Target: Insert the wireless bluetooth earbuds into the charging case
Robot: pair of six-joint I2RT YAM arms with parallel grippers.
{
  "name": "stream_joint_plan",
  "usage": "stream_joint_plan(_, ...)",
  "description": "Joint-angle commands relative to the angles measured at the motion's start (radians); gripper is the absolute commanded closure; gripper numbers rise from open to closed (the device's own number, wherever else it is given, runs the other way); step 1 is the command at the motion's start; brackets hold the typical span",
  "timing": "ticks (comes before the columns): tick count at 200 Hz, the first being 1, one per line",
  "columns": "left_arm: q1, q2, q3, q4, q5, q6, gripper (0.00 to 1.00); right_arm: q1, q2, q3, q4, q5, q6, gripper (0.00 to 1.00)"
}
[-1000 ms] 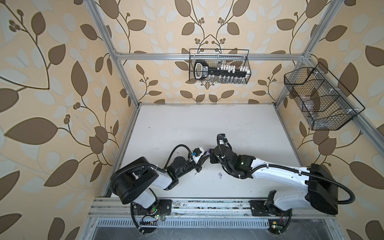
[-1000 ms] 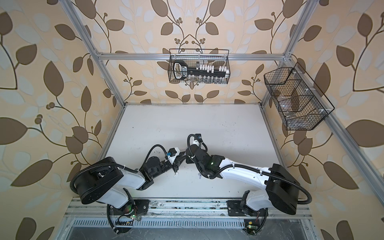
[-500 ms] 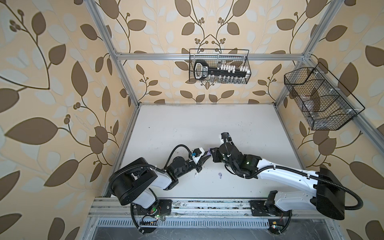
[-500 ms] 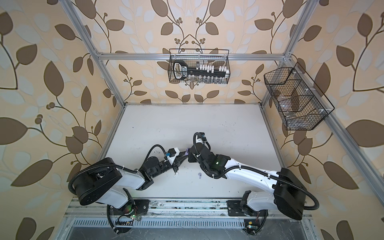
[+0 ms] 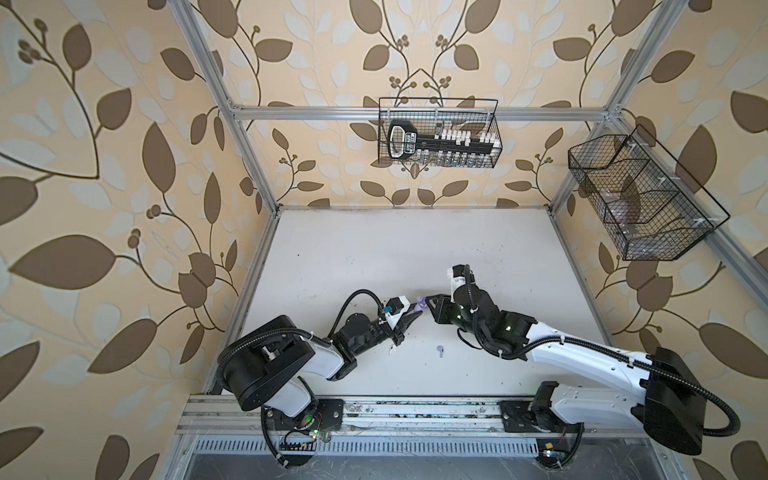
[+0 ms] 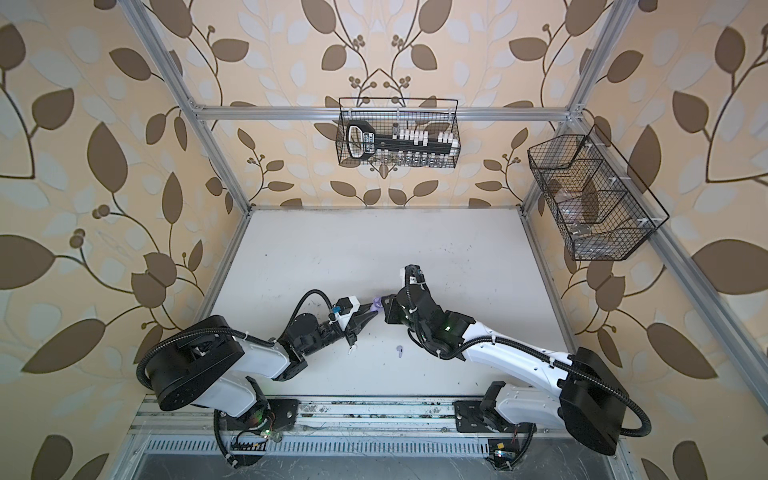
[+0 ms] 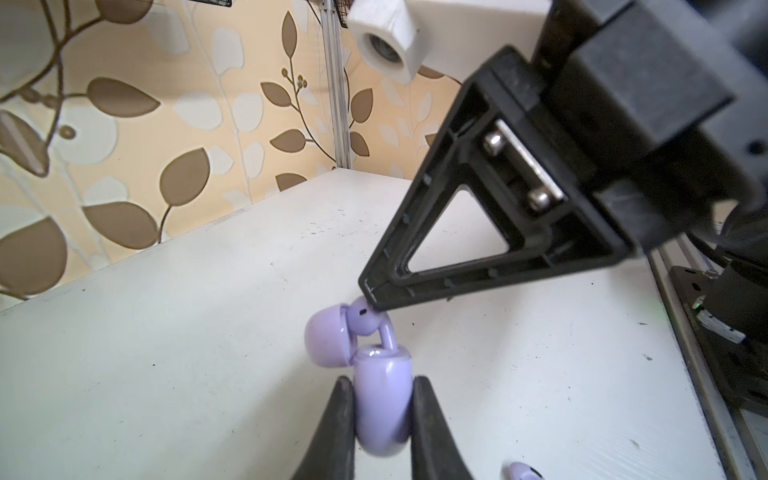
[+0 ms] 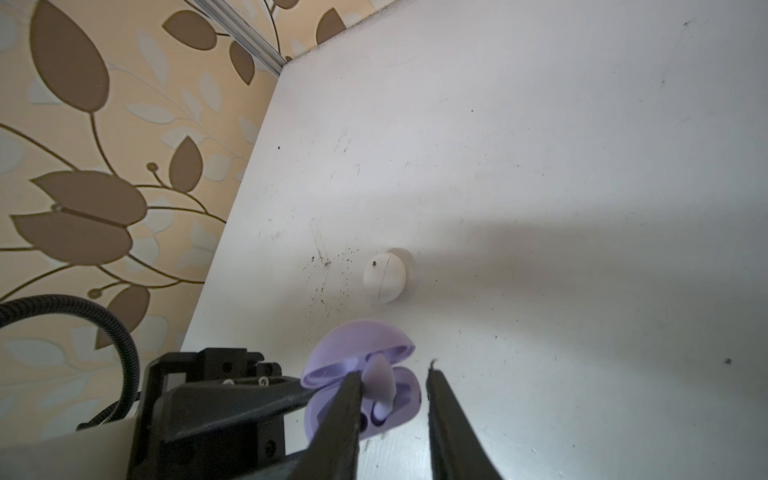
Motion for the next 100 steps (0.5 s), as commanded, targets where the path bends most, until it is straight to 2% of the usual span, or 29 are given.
stream_joint_plan(1, 0.008, -0.033, 0.000, 0.081, 0.022, 0.015, 1.00, -0.001, 0.007, -0.016, 0.034, -0.036, 0.016, 0.72)
stream_joint_plan(41, 0.008, -0.037, -0.001, 0.082, 0.024, 0.015, 1.00, -0.018, 0.008, -0.034, 0.074, -0.064, 0.023, 0.75)
stream_joint_plan(100, 0.008, -0.039, -0.002, 0.082, 0.022, 0.016, 1.00, -0.021, 0.007, -0.046, 0.098, -0.083, 0.040, 0.84)
